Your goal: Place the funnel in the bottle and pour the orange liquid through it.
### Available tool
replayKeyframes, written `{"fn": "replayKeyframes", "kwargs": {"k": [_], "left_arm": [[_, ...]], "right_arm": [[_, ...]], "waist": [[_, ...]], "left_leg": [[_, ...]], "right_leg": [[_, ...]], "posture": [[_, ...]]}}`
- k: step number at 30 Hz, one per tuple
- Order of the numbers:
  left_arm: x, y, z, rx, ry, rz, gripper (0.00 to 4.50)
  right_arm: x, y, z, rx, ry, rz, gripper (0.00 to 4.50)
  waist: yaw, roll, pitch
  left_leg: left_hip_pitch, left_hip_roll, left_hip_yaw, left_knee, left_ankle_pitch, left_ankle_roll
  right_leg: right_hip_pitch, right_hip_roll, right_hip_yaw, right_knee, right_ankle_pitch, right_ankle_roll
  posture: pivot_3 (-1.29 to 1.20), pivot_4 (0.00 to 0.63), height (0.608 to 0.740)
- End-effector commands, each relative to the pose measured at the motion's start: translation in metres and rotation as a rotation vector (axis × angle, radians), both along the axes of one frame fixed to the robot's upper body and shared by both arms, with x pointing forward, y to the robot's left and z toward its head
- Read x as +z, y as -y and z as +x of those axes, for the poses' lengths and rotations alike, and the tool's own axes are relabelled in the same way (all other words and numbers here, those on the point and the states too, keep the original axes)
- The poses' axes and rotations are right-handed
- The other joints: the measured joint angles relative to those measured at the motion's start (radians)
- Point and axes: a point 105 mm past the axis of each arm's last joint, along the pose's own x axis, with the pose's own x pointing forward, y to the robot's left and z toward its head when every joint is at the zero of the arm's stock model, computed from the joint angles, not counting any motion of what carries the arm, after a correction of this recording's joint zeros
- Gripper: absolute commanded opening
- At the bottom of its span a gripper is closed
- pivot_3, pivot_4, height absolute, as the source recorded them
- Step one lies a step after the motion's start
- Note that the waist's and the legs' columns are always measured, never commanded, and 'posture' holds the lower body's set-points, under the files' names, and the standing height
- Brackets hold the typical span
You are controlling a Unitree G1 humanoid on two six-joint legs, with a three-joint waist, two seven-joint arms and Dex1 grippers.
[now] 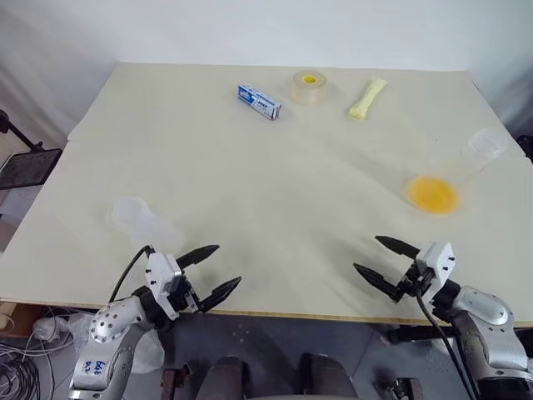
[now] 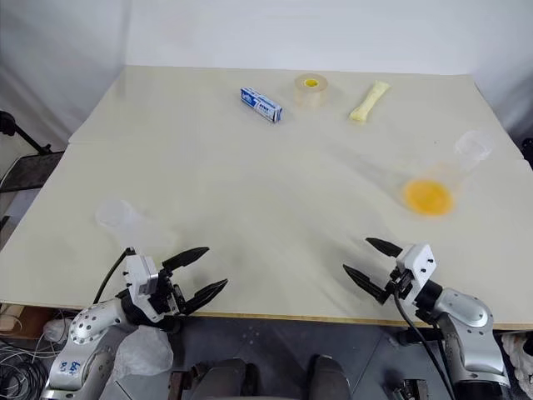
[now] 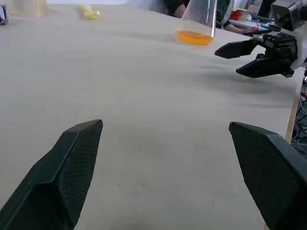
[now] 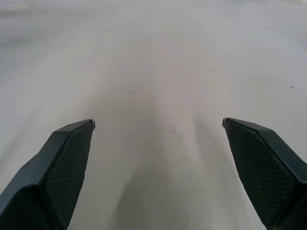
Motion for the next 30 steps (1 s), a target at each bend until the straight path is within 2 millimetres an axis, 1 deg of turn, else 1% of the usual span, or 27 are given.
{"fn": "replayKeyframes", "kwargs": {"k": [1,3,7,11,13,15,18,21,24,26,30], "left_arm": [[0.013,0.001,-0.002,-0.01,0.044,-0.013,4.5],[0.013,0.001,-0.001,0.0,0.038,-0.013,4.5],[0.008,0.001,0.001,0.034,-0.077,-0.032,4.5],[0.012,0.009,-0.005,0.03,-0.049,-0.018,4.5],[0.02,0.015,-0.008,0.017,-0.036,-0.063,4.5],[0.032,0.015,-0.011,0.03,0.019,-0.103,4.5],[0.043,-0.001,-0.017,0.145,0.068,-0.126,4.5],[0.044,-0.018,-0.03,0.234,0.051,-0.113,4.5],[0.042,-0.034,-0.049,0.302,0.021,-0.1,4.5],[0.042,-0.055,-0.067,0.402,-0.003,-0.104,4.5],[0.045,-0.089,-0.091,0.566,-0.012,-0.122,4.5]], "right_arm": [[0.005,-0.004,-0.001,0.011,0.023,0.009,4.48],[0.004,-0.004,-0.001,0.016,0.02,0.01,4.48],[0.002,-0.007,-0.001,0.035,0.015,0.009,4.48],[0.002,-0.013,0.001,0.073,0.009,0.012,4.48],[0.003,-0.016,0.004,0.097,0.005,0.011,4.48],[0.004,-0.019,0.008,0.119,0.003,0.01,4.48],[0.009,-0.025,0.018,0.158,0.003,0.011,4.48],[0.01,-0.029,0.027,0.191,-0.003,0.008,4.48],[0.012,-0.032,0.033,0.224,-0.006,0.006,4.48],[0.014,-0.035,0.039,0.252,-0.004,0.009,4.48],[0.018,-0.042,0.044,0.306,-0.003,0.017,4.48]], "waist": [[0.0,0.0,0.0],[0.0,0.0,0.0],[0.0,0.0,0.0],[-0.002,0.0,0.0],[-0.001,0.0,0.0],[-0.001,0.0,0.0],[-0.004,0.0,0.0],[-0.008,0.0,0.0],[-0.008,0.0,0.0],[-0.003,-0.001,0.0],[0.0,-0.001,0.0]], "left_leg": [[0.0,0.0,0.0,0.0,0.0,0.0],[0.0,0.0,0.0,0.0,0.0,0.0],[0.0,0.0,0.0,0.0,0.0,0.0],[0.0,0.0,0.0,0.0,0.0,0.0],[0.0,0.0,0.0,0.0,0.0,0.0],[0.0,0.0,0.0,0.0,0.0,0.0],[0.001,0.001,0.0,0.0,0.0,0.0],[0.001,0.002,0.0,0.0,-0.001,-0.001],[0.001,0.002,0.001,0.0,-0.001,-0.001],[0.001,0.002,0.001,0.001,-0.001,0.0],[0.001,0.002,0.002,0.001,-0.002,0.001]], "right_leg": [[0.0,0.0,0.0,0.0,0.0,0.0],[0.0,0.0,0.0,0.0,0.0,0.0],[0.0,0.0,0.0,0.0,0.0,0.0],[0.0,0.0,0.001,0.0,0.0,0.0],[0.0,0.0,0.001,0.0,0.0,0.0],[0.0,0.0,0.001,0.0,0.0,0.0],[0.0,0.0,0.002,0.0,0.0,0.0],[0.0,0.001,0.002,0.0,0.0,0.0],[0.0,0.002,0.003,0.0,0.0,0.0],[0.0,0.001,0.004,0.0,0.0,0.0],[0.0,0.001,0.005,-0.003,0.0,0.0]], "posture": [[0.0,0.15,0.74],[0.0,0.15,0.74],[0.0,0.15,0.74],[0.0,0.15,0.74],[0.0,0.15,0.74],[0.0,0.15,0.74],[0.0,0.15,0.74],[0.0,0.15,0.74],[0.0,0.15,0.74],[0.0,0.15,0.74],[0.0,0.15,0.74]]}}
